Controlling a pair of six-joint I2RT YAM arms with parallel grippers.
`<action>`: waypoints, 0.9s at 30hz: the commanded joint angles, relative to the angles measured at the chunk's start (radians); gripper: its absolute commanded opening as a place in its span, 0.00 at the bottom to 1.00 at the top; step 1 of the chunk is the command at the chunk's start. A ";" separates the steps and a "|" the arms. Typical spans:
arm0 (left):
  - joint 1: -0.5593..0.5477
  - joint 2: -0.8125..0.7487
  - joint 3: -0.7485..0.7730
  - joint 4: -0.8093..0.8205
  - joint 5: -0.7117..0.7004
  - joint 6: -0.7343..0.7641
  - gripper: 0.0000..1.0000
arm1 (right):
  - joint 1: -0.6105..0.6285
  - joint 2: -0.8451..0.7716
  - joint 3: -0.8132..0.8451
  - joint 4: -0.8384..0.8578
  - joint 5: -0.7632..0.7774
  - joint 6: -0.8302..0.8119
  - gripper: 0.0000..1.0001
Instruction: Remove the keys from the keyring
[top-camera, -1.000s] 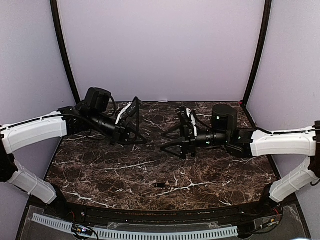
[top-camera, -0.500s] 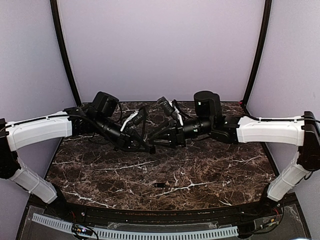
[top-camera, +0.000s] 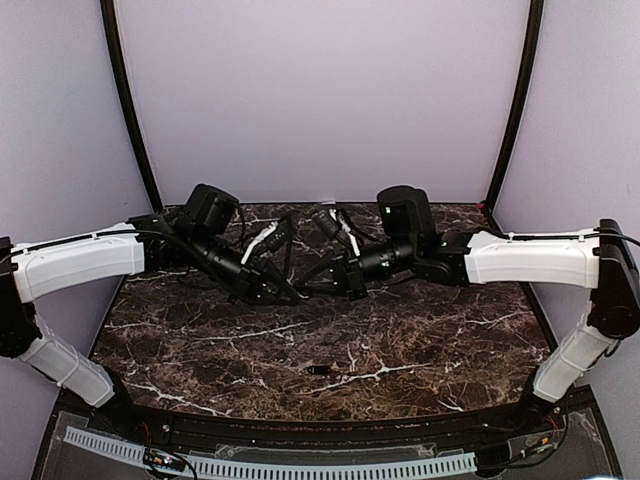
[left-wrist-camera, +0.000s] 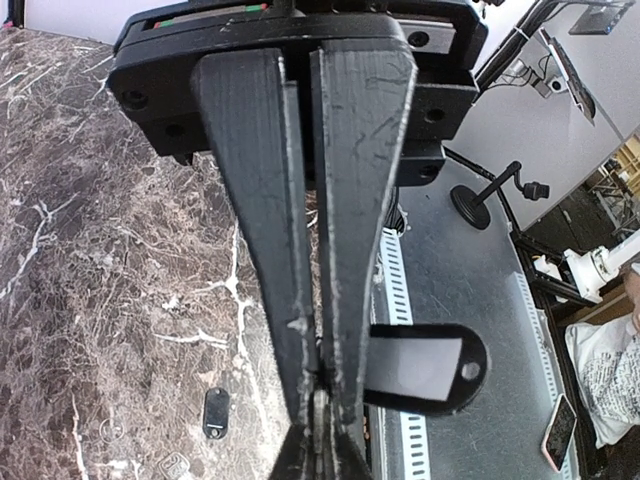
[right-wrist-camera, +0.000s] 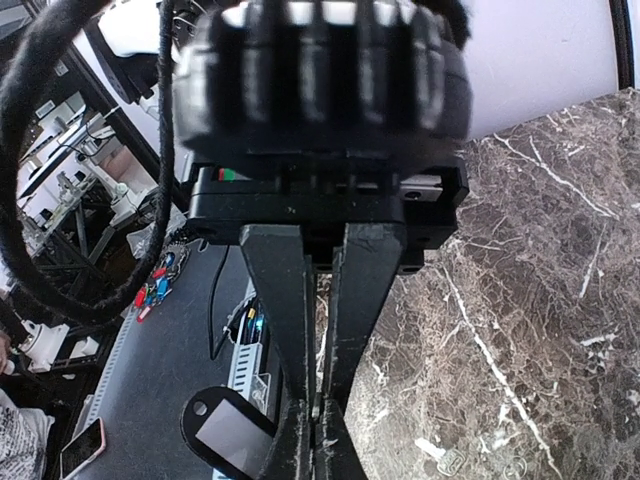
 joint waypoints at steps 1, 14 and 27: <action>-0.006 -0.040 -0.039 0.098 0.011 -0.065 0.15 | -0.004 -0.041 -0.041 0.110 0.029 0.006 0.00; -0.030 -0.172 -0.357 0.913 -0.083 -0.531 0.51 | -0.006 -0.122 -0.263 0.650 0.103 0.227 0.00; -0.051 -0.144 -0.399 1.137 -0.115 -0.626 0.20 | -0.004 -0.120 -0.297 0.794 0.085 0.316 0.00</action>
